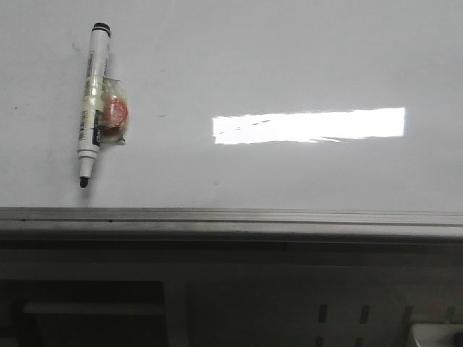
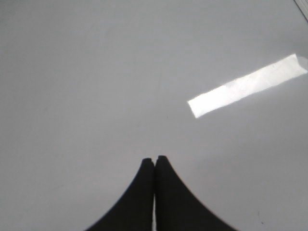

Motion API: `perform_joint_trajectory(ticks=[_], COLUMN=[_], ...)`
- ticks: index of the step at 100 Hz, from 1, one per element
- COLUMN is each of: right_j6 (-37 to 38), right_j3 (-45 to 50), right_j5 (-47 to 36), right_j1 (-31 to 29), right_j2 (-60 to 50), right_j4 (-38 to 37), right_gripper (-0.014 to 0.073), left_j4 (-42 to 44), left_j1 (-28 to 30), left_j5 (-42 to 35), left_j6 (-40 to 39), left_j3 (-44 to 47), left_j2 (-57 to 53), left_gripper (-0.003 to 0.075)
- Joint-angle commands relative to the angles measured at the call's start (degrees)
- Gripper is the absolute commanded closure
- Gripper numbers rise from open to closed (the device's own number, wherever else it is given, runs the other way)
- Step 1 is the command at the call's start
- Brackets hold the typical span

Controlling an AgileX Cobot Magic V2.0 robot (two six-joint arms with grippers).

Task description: Write number 3 on whiteboard

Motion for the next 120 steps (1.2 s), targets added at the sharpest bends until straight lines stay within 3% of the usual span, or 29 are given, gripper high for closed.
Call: perform_joint_trajectory(ticks=[1,25,44,54,64,83,99,120], right_j6=[-0.2,-0.2,-0.8,-0.8,-0.8,-0.8,-0.8,-0.8], right_j3=[-4.9,-17.6,-25.3,-28.6,-30.3,-30.4,-30.4,-30.4], right_j5=[-1.5,11.4,12.9,14.4,15.5,15.0,14.9,14.9], right_j1=[-0.1,-0.1,-0.1,-0.1,0.3,2.3,3.2,3.2], right_j2=[-0.1,10.0,20.4,24.5,26.6,27.7,28.5,28.7], right_j4=[-0.3,-8.4,-9.2,-9.2,-9.2,-9.4,-9.8,-9.8], right_gripper=[0.0658,0.0629,0.0358,0.0238,0.0216,0.0216,0.0216,0.0216], left_j4=[4.1,22.1,21.0,18.8,18.4,18.4,18.2,18.2], left_j1=[0.1,0.1,0.1,-0.5,-3.2,-12.6,-19.3,-20.5], left_j5=[1.2,23.5,29.6,34.7,40.1,37.7,32.4,31.2], left_j6=[2.4,5.6,8.4,10.3,15.9,15.6,10.7,9.6], left_j3=[-1.7,-19.2,-28.2,-31.0,-34.1,-40.3,-43.9,-44.5], left_j2=[-0.7,16.3,30.2,36.5,42.7,52.2,59.9,67.6], left_gripper=[0.0741,0.0720,0.0479,0.0451,0.0444,0.0385,0.0267,0.0258])
